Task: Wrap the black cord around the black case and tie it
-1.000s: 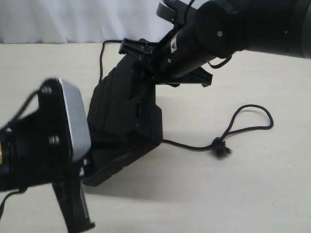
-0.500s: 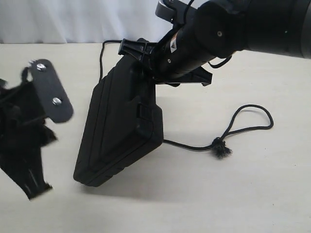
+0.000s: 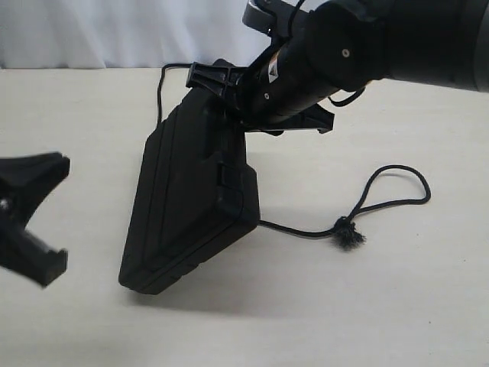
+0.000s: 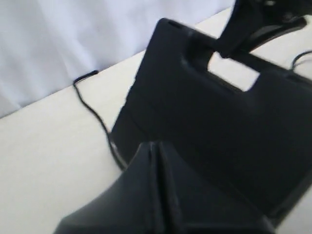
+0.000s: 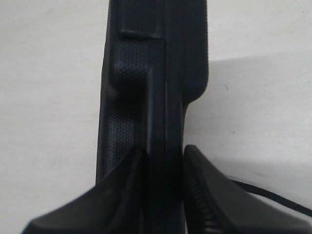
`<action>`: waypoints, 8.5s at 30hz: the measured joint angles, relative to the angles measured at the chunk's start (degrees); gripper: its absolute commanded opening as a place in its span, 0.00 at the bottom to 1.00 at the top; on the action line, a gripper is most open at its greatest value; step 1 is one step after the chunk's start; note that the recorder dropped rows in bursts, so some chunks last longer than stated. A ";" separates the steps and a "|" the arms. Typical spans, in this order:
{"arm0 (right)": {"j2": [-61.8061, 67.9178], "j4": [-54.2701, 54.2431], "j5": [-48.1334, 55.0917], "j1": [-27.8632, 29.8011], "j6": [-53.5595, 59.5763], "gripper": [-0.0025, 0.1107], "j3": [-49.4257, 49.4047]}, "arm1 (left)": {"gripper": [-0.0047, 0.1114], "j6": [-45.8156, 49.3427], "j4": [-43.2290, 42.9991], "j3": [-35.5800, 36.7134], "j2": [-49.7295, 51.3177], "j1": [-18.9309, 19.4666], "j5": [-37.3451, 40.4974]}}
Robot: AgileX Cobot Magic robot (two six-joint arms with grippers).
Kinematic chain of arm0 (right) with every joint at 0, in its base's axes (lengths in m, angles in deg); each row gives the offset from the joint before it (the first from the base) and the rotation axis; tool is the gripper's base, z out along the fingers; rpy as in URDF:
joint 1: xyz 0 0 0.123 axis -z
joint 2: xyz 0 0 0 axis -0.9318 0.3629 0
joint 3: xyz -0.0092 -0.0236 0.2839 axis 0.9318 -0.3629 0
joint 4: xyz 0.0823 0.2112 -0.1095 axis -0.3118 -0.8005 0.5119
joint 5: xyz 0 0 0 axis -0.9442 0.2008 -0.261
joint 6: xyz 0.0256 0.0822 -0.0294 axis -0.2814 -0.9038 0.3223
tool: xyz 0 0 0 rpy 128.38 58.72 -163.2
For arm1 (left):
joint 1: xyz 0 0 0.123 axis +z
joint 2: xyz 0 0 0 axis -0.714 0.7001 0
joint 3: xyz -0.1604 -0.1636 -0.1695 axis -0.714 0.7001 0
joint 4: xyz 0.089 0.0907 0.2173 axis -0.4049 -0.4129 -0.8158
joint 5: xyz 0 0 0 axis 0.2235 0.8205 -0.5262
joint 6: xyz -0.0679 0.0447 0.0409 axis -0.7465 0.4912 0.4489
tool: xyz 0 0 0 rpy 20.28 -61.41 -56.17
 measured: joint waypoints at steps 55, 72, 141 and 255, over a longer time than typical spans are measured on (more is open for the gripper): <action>0.00 0.00 -0.74 0.00 2.67 0.06 0.03 | 0.15 83.38 72.06 0.53 12.93 5.03 -38.50; 0.00 -0.63 -0.62 0.00 2.67 0.06 0.03 | 0.51 88.04 73.08 6.23 23.05 3.81 -47.16; -1.76 7.08 10.90 20.59 -1.73 0.56 -18.66 | 0.04 111.16 104.25 -0.58 49.16 3.31 -67.85; -15.28 39.45 -78.43 20.70 19.51 0.06 -58.85 | 0.82 100.20 67.19 -0.44 32.66 3.41 -53.93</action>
